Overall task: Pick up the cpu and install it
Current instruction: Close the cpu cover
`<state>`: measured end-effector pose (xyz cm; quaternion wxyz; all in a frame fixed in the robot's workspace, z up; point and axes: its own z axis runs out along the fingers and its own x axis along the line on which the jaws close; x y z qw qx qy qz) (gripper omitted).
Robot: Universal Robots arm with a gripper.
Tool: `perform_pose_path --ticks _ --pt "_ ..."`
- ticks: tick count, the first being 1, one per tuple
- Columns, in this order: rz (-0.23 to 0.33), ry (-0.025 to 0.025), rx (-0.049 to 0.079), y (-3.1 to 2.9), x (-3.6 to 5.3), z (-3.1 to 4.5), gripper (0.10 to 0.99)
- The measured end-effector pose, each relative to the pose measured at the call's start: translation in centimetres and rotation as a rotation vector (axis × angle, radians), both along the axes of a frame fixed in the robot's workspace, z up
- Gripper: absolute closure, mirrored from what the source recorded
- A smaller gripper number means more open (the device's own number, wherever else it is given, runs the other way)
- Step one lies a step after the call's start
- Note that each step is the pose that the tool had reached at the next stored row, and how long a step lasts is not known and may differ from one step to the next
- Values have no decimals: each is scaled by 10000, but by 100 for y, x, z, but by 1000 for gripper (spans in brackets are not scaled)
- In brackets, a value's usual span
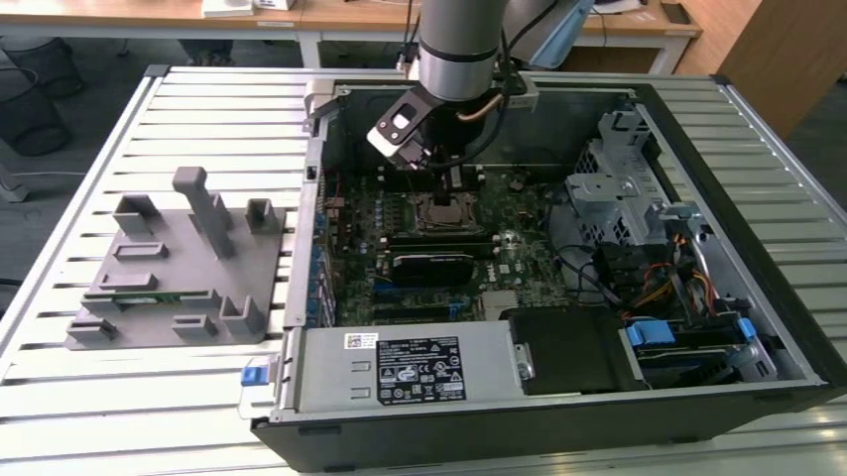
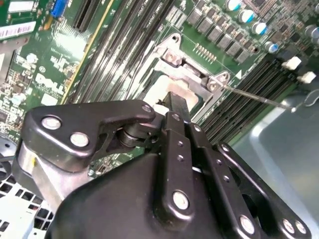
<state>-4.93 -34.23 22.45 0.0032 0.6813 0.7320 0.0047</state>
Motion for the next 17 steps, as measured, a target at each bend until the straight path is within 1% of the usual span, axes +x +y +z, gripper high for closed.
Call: perform_pose_path --ticks 10,13,17 --pt "0 0 -1 0 108 -2 980" --pt "-1 0 -1 0 119 0 980" --pt "-1 0 -1 0 121 21 980"
